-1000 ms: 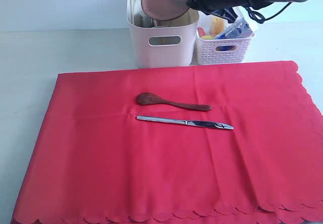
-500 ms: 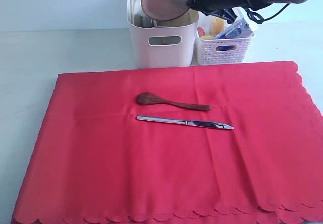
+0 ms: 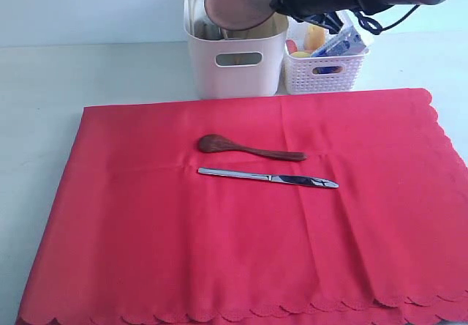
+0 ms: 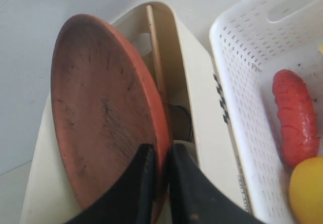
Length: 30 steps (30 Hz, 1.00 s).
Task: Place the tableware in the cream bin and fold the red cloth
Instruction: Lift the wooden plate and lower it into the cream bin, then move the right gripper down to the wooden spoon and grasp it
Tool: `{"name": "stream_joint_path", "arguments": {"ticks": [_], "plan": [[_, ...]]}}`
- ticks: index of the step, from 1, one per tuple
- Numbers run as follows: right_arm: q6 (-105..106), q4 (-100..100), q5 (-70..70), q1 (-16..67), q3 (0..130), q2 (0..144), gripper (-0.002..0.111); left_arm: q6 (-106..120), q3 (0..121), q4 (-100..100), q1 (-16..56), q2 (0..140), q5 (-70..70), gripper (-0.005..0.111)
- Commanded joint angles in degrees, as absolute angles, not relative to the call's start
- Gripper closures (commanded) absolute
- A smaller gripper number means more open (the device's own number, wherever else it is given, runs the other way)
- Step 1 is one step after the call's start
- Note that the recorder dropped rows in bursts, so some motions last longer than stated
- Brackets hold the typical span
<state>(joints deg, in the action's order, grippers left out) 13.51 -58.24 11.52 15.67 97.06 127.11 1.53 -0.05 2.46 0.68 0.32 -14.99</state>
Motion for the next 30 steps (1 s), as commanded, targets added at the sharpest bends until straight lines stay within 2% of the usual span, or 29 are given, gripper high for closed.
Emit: {"name": "stream_joint_path", "arguments": {"ticks": [1,10,13,30], "plan": [[13.9,-57.9,10.6,15.6,97.7,126.7,0.097,1.3,0.0,2.1,0.6,0.0,-14.9,0.104],[17.2,-57.8,10.6,15.6,97.7,126.7,0.062,1.3,0.0,2.1,0.6,0.0,-14.9,0.104],[20.4,-57.8,12.1,15.6,97.7,125.9,0.055,1.3,0.0,2.1,0.6,0.0,-14.9,0.104],[21.4,-42.4,30.0,15.5,97.5,116.2,0.054,1.4,0.0,2.1,0.6,0.0,-14.9,0.104]]}}
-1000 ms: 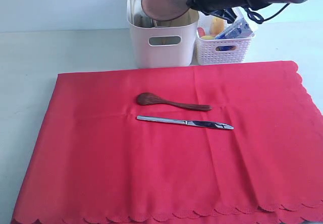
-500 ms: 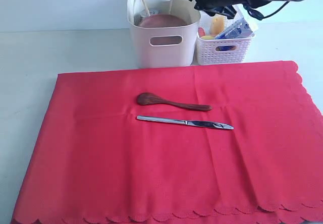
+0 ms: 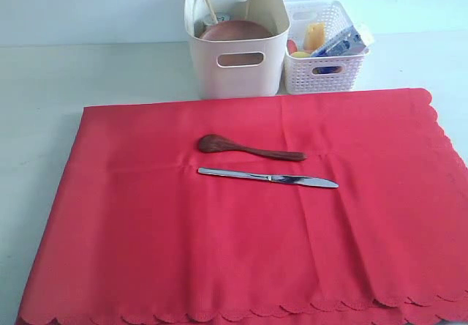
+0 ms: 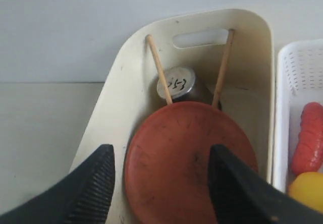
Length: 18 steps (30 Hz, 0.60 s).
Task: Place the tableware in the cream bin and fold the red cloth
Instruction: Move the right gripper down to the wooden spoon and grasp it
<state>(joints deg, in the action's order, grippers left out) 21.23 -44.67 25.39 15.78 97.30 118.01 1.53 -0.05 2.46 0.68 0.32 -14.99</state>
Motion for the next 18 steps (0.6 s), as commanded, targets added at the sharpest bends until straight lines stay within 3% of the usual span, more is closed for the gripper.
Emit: {"name": "stream_joint_path", "arguments": {"ticks": [1,6,13,18], "plan": [[21.4,-42.4,31.4,15.5,97.5,116.0,0.054,1.4,0.0,2.1,0.6,0.0,-14.9,0.104],[20.8,-37.9,36.4,16.0,97.5,114.7,0.057,1.4,0.0,2.1,0.6,0.0,-14.9,0.104],[19.9,-36.8,38.5,16.6,92.9,110.8,0.080,1.4,0.0,2.1,0.6,0.0,-14.9,0.104],[20.1,-36.8,37.3,17.4,84.0,106.9,0.089,1.4,0.0,2.1,0.6,0.0,-14.9,0.104]]}}
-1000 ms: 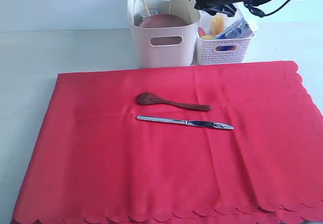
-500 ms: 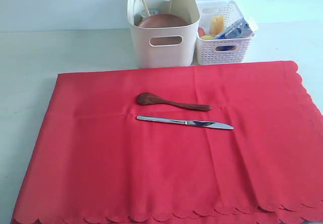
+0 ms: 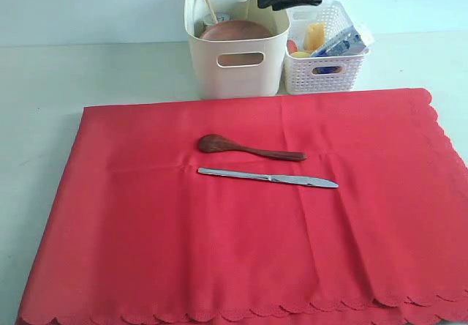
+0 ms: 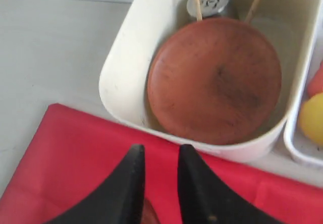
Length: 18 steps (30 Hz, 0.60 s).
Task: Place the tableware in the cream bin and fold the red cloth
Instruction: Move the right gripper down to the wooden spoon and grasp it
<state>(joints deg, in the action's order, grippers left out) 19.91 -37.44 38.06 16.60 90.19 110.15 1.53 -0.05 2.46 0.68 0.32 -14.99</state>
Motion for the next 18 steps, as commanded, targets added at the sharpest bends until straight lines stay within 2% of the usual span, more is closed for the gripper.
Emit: {"name": "stream_joint_path", "arguments": {"ticks": [1,8,18], "plan": [[20.4,-37.0,37.1,17.4,81.9,106.0,0.089,1.4,0.0,2.1,0.6,0.0,-14.9,0.104],[20.5,-37.4,33.3,22.9,69.6,102.4,0.089,1.4,0.0,2.1,0.6,0.0,-14.9,0.104],[26.4,-36.5,32.9,31.8,62.9,102.9,0.089,1.4,0.0,2.1,0.6,0.0,-14.9,0.104]]}}
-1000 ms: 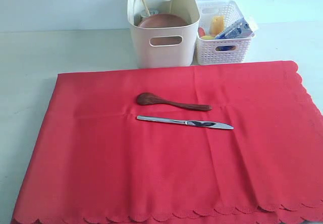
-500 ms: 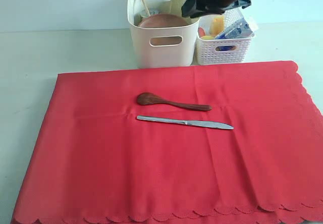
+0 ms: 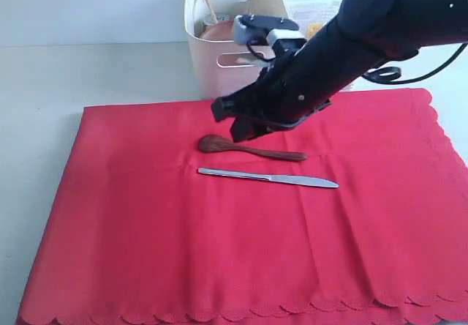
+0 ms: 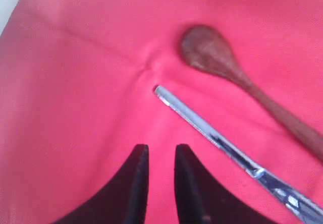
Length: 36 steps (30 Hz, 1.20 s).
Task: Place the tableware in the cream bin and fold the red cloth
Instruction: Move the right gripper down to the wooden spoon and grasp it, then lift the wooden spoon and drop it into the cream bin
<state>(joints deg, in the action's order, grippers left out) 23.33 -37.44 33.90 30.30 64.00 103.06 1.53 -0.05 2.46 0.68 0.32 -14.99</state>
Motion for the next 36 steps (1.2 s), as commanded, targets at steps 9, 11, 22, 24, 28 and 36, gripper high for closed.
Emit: {"name": "stream_joint_path", "arguments": {"ticks": [9,11,22,24,28,36], "plan": [[22.5,-26.5,26.5,32.0,62.8,106.0,0.082,1.3,0.0,2.1,0.6,0.0,-14.9,0.104],[18.1,-26.3,23.8,32.0,62.8,106.3,0.073,1.4,0.0,2.1,0.6,0.0,-14.9,0.104],[18.0,-11.5,30.6,32.0,71.6,114.1,0.061,1.2,0.0,2.1,0.6,0.0,-14.9,0.104],[18.0,-8.3,33.0,32.0,75.1,116.7,0.061,1.2,0.0,2.1,0.6,0.0,-14.9,0.104],[18.0,-6.4,36.3,32.0,80.2,121.0,0.061,1.2,0.0,2.1,0.6,0.0,-14.9,0.104],[22.9,-6.4,38.7,32.0,81.0,124.0,0.080,1.2,0.0,2.1,0.6,0.0,-14.9,0.104]]}}
